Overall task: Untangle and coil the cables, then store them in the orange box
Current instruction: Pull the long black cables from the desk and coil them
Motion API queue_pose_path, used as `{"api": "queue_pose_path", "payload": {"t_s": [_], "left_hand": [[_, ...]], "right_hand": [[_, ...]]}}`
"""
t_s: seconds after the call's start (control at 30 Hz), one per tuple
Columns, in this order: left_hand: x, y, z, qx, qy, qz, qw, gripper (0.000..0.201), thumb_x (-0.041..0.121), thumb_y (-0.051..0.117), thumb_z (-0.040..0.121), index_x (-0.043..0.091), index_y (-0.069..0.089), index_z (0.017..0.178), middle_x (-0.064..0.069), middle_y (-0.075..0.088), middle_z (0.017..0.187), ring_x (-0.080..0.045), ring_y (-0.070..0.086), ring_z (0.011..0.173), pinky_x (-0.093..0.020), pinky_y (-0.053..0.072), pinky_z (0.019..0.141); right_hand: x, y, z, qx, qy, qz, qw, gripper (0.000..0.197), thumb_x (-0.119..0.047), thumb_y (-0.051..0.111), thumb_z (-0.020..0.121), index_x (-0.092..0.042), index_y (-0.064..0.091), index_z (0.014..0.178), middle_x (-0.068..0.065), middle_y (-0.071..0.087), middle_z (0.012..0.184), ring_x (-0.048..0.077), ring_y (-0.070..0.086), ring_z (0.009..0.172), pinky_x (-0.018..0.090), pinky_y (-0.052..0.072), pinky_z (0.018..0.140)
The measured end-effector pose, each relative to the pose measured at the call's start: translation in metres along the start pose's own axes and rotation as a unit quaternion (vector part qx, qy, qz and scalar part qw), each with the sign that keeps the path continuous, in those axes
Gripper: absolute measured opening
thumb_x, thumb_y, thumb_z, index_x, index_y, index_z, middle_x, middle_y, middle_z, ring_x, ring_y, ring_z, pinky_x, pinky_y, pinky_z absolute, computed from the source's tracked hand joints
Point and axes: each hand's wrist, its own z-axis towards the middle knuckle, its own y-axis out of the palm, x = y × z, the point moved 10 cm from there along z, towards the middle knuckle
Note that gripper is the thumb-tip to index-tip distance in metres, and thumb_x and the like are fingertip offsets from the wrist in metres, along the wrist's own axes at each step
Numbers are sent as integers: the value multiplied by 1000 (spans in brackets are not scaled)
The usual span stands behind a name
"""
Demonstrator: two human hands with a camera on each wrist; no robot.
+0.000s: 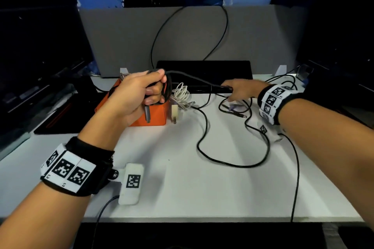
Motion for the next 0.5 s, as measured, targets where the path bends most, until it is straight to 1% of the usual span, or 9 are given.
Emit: {"api": "queue_pose_path", "payload": {"t_s": [0.07,0.13,0.2,0.23,0.27,0.33,0.4,0.43,0.5], "left_hand": [[-3,-2,2,5,-7,-12,1000,26,22,47,108,11,56,86,5,27,53,-12,24,43,-28,44,63],[-4,-2,2,7,-8,-25,1000,26,23,47,108,12,56,86,6,28,53,-11,25,43,-27,44,63],[-1,1,1,6,-1,-36,999,26,23,46,108,13,56,86,7,28,52,-11,26,43,-27,44,63],[1,3,1,2,4,-41,999,25,23,46,108,13,55,87,7,29,52,-11,26,43,-28,44,64],[3,6,0,-4,9,-44,999,25,23,46,108,13,55,87,7,29,52,-11,26,43,-28,44,65],[7,12,-2,-12,19,-48,999,25,23,45,108,13,55,87,8,30,51,-11,27,42,-28,44,66],[13,13,-5,-16,28,-57,998,25,23,44,108,13,54,87,8,30,51,-10,27,42,-28,44,66],[18,11,-6,-20,33,-70,997,26,24,43,108,14,53,86,9,30,50,-9,27,41,-27,44,66],[30,2,-7,-27,47,-108,993,28,25,41,108,16,52,84,12,29,48,-6,27,39,-24,44,65]], "right_hand": [[-13,-6,-10,-67,-3,-14,998,72,-18,79,87,-23,45,150,-3,60,129,19,57,115,31,46,99],[-37,-22,-26,-82,-21,-3,996,82,-17,76,90,-24,32,159,4,52,147,24,52,131,28,40,103],[-78,-46,-44,-22,-87,32,995,85,-17,73,93,-27,25,162,5,45,157,23,47,140,24,35,104],[-101,-58,-56,23,-135,56,989,83,-20,73,94,-29,26,161,4,47,155,20,48,139,23,36,105],[-124,-70,-72,66,-184,86,977,76,-24,72,95,-32,32,158,1,55,147,15,54,132,22,39,104],[-153,-81,-95,100,-250,123,955,46,-28,68,99,-34,52,142,-7,71,108,3,65,96,15,46,84],[-162,-80,-99,97,-250,75,960,17,-23,59,104,-27,66,119,-14,67,72,-5,58,64,8,39,62],[-157,-81,-92,106,-234,38,966,17,-19,54,105,-23,68,112,-17,62,66,-7,55,60,7,37,58],[-128,-85,-73,120,-166,-15,979,24,-14,46,107,-18,69,114,-21,57,75,-4,54,71,11,37,63]]}}
